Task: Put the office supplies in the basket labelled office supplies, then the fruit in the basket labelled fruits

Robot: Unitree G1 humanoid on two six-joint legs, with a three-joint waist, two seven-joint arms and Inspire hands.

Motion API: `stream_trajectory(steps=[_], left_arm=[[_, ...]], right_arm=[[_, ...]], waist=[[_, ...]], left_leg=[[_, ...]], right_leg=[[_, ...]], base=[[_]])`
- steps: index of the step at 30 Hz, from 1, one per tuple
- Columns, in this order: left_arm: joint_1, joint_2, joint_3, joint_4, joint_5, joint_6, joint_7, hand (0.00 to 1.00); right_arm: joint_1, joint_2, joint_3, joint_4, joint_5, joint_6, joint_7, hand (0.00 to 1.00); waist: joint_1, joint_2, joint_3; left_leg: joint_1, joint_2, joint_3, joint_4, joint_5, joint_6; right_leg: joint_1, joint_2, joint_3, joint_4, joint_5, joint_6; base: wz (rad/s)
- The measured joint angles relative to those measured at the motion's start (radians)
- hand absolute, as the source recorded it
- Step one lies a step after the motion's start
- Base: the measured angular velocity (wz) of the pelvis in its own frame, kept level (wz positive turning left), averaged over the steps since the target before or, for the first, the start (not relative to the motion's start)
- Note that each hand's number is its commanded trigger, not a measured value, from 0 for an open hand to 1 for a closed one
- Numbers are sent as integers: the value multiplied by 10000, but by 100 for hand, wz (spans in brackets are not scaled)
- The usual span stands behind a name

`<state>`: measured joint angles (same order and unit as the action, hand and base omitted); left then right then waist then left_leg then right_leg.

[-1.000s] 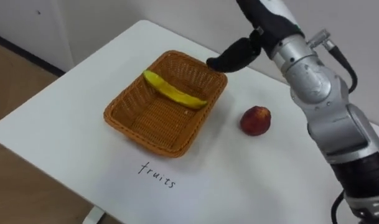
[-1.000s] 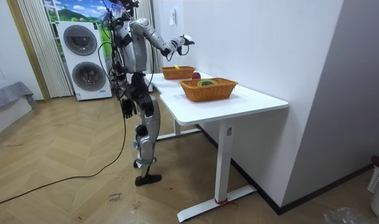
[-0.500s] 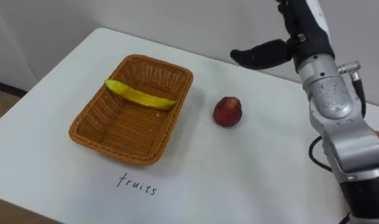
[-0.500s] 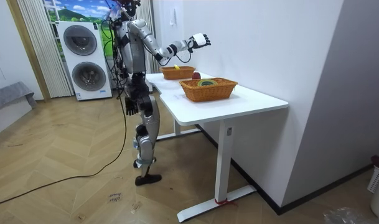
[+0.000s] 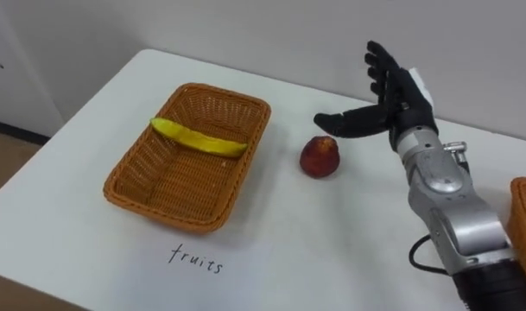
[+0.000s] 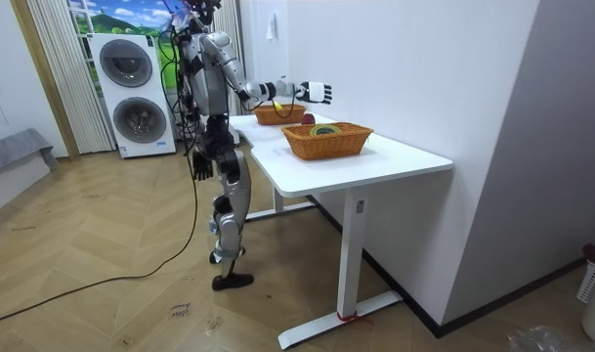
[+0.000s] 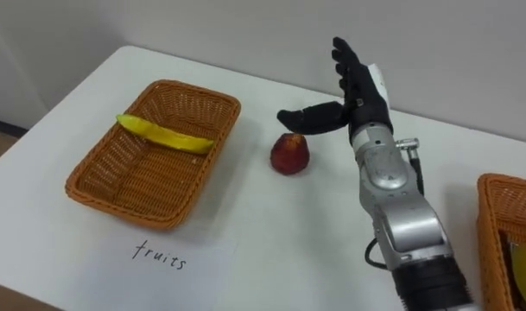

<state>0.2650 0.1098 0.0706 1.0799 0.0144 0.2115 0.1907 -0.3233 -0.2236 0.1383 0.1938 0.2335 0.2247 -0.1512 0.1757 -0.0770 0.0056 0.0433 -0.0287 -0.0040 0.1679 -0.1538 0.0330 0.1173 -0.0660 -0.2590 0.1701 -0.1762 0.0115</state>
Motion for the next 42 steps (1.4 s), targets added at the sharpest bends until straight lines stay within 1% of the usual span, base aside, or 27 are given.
stream_trajectory(steps=[2,4,6,8,13,21,22,24,27,31,34,36,39,42], left_arm=[[26,-6,-90,-1,0,10,5,0],[25,-9,-167,-23,6,13,5,0],[61,-7,-173,-69,2,28,3,0],[93,-3,-174,-228,2,71,-46,0],[123,0,-373,-479,3,66,-84,0],[149,2,-404,-498,11,67,-131,0],[152,8,-432,-495,10,70,-134,0],[160,6,-441,-494,9,72,-189,0],[183,8,-439,-495,15,107,-273,0],[192,21,-437,-495,219,293,-280,0],[194,34,-437,-500,219,291,-287,0],[207,35,-436,-500,219,295,-310,0],[190,94,-438,-557,220,296,-486,0],[192,141,-438,-599,220,299,-557,0]], right_arm=[[0,155,60,33,159,-14,2,0],[-1,173,119,37,280,-57,4,0],[-3,183,266,107,317,-66,0,0],[-3,251,403,335,318,-68,12,0],[-3,307,604,732,318,-68,16,0],[-4,306,766,816,311,-112,14,0],[-4,306,780,991,307,-192,16,0],[-3,306,791,1282,307,-195,16,0],[-4,305,829,1545,205,-194,17,0],[-4,304,832,1779,-87,-194,11,0],[-4,292,831,1963,-116,-184,-22,0],[-4,284,831,1963,-117,-184,-22,0],[-5,263,831,1964,-120,-184,-19,0],[-5,261,831,1964,-137,-183,-13,0]], waist=[[10,1,-2],[20,0,-3],[66,-5,-7],[73,-20,-17],[209,18,-5],[218,82,18],[215,80,17],[220,78,17],[234,63,9],[237,42,-4],[240,-13,-39],[213,-28,-43],[209,-83,-29],[213,-148,9]], left_leg=[[-38,-3,-31,4,0,0],[-78,-7,-82,16,0,0],[-84,-7,-94,37,0,0],[-160,-14,-171,78,0,0],[-184,-21,-207,92,0,0],[-207,-27,-237,129,-1,0],[-196,-28,-237,129,-1,0],[-178,-31,-237,128,-1,0],[-233,-27,-238,124,-2,-2],[-260,-26,-238,156,-3,-4],[-353,-27,-245,179,-3,-4],[-363,-28,-245,182,-3,-3],[-367,-29,-262,180,-3,-3],[-373,-29,-266,183,-4,-4]], right_leg=[[-15,-1,-59,-1,0,0],[-25,-13,-199,-2,0,0],[-25,-14,-225,-4,0,0],[-33,-29,-433,-7,0,0],[-34,-36,-466,-6,0,0],[-32,-35,-502,-5,0,0],[-24,-33,-502,-5,0,1],[-8,-33,-502,-5,0,1],[-47,-31,-510,-6,-1,1],[-72,-28,-524,-7,-1,1],[-152,-29,-527,-2,0,1],[-154,-33,-529,-2,0,1],[-151,-32,-536,-2,-1,1],[-151,-32,-535,-2,0,1]], base=[[5],[7],[5],[10],[2],[0],[0],[0],[0],[0],[0],[0],[0],[0]])
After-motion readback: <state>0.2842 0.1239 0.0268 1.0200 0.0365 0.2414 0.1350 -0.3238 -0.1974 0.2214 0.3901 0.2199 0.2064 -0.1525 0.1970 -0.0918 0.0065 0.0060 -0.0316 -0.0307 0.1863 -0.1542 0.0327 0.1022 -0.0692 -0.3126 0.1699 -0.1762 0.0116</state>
